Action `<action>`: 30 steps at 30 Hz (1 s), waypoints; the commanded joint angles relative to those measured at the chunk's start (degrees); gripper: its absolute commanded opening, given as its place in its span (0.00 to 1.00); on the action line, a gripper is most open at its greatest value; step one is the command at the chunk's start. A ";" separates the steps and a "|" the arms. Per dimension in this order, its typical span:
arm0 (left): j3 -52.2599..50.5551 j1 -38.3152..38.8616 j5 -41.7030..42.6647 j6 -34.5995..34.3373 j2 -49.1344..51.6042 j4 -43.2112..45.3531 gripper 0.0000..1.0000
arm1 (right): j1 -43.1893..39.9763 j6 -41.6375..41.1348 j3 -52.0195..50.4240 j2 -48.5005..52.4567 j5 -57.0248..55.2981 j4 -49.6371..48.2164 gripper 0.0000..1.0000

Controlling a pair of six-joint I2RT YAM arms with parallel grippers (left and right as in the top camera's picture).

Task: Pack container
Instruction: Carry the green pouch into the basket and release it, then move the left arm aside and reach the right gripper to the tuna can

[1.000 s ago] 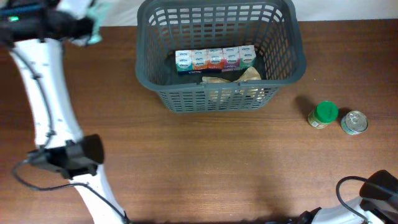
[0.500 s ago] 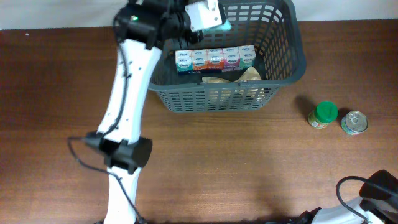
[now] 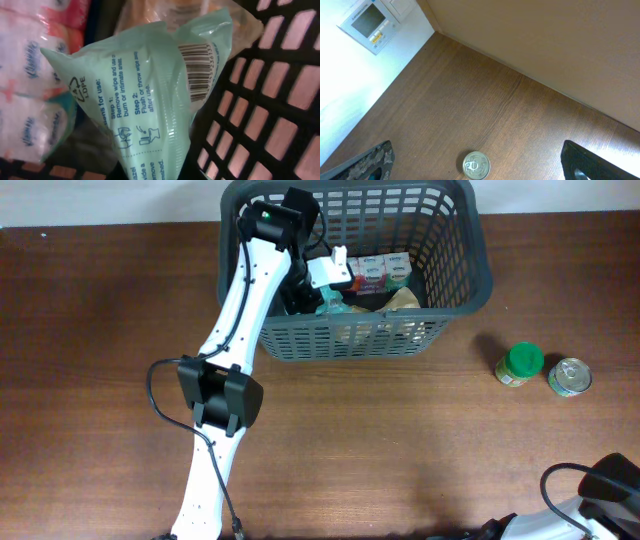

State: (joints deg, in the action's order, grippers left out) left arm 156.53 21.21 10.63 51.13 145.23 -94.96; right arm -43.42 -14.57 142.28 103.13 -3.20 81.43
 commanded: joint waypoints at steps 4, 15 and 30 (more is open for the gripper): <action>0.17 0.00 -0.15 -0.79 -0.81 -0.87 0.78 | -0.11 -0.09 0.07 -0.44 -0.48 -0.15 0.99; 12.11 -1.49 -6.01 -17.44 -16.35 6.32 0.99 | -0.11 -0.09 0.07 -0.44 -0.48 -0.15 0.99; 7.72 -34.03 -8.96 -49.00 -23.63 7.06 0.99 | -0.11 -0.09 0.07 -0.44 -0.48 -0.15 0.99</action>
State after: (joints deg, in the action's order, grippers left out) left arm 166.87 -8.54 2.39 8.08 121.25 -87.66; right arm -43.42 -14.59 142.28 103.13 -3.20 81.41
